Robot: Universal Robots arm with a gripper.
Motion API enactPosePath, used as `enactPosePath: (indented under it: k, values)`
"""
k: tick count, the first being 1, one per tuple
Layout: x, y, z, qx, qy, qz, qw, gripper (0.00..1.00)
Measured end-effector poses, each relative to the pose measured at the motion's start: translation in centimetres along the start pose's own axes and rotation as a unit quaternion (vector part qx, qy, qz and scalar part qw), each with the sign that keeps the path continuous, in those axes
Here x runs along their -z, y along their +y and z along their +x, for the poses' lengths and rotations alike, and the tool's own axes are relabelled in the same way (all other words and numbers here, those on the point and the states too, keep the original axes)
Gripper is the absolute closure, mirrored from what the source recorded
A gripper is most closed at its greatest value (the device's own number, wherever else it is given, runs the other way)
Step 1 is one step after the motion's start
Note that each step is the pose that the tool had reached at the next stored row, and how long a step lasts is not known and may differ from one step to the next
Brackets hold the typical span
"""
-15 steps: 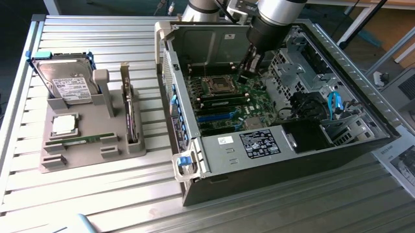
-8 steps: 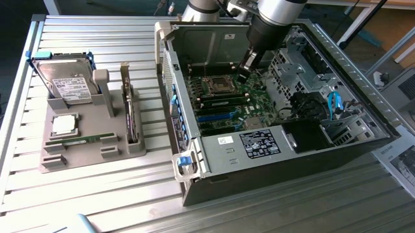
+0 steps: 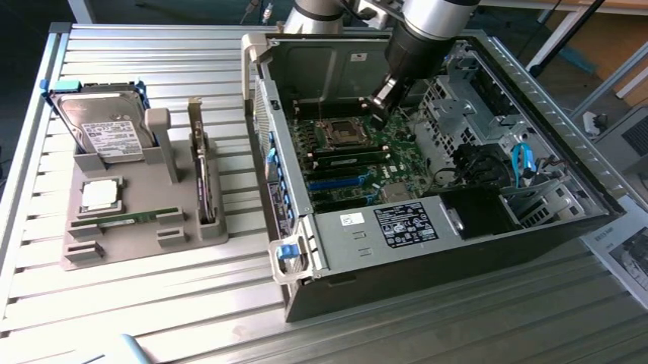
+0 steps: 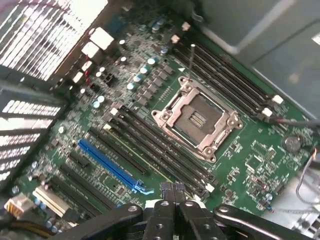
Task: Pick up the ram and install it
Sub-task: 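Press down the ram until it locks into place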
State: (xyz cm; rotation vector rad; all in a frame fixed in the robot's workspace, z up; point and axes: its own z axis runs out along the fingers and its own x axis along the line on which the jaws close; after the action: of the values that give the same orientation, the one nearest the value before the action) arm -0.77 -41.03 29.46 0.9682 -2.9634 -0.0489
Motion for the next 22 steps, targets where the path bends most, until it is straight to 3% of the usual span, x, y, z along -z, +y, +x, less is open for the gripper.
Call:
enactPosePath:
  k: [4, 8, 9, 12, 15, 17, 20, 21, 22]
  values:
    - [0.0, 0.0, 0.0, -0.037, -0.0014, -0.0005, 0.9993, 0.89]
    - [0.0, 0.0, 0.0, -0.094, -0.0035, -0.0012, 0.9955, 0.89]
    - [0.0, 0.0, 0.0, -0.122, -0.0045, -0.0016, 0.9925, 0.89]
    - [0.0, 0.0, 0.0, -0.155, -0.0058, -0.002, 0.9879, 0.89]
    - [0.0, 0.0, 0.0, -0.196, -0.0073, -0.0025, 0.9806, 0.89]
    - [-0.01, 0.0, 0.0, -0.211, -0.0078, -0.0027, 0.9774, 0.89]
    - [-0.01, 0.0, 0.0, -0.25, -0.0093, -0.0032, 0.9682, 0.89]
    - [-0.01, 0.0, 0.0, -0.265, -0.0098, -0.0033, 0.9643, 0.89]
    - [-0.01, 0.0, 0.0, -0.272, -0.0101, -0.0035, 0.9622, 0.89]
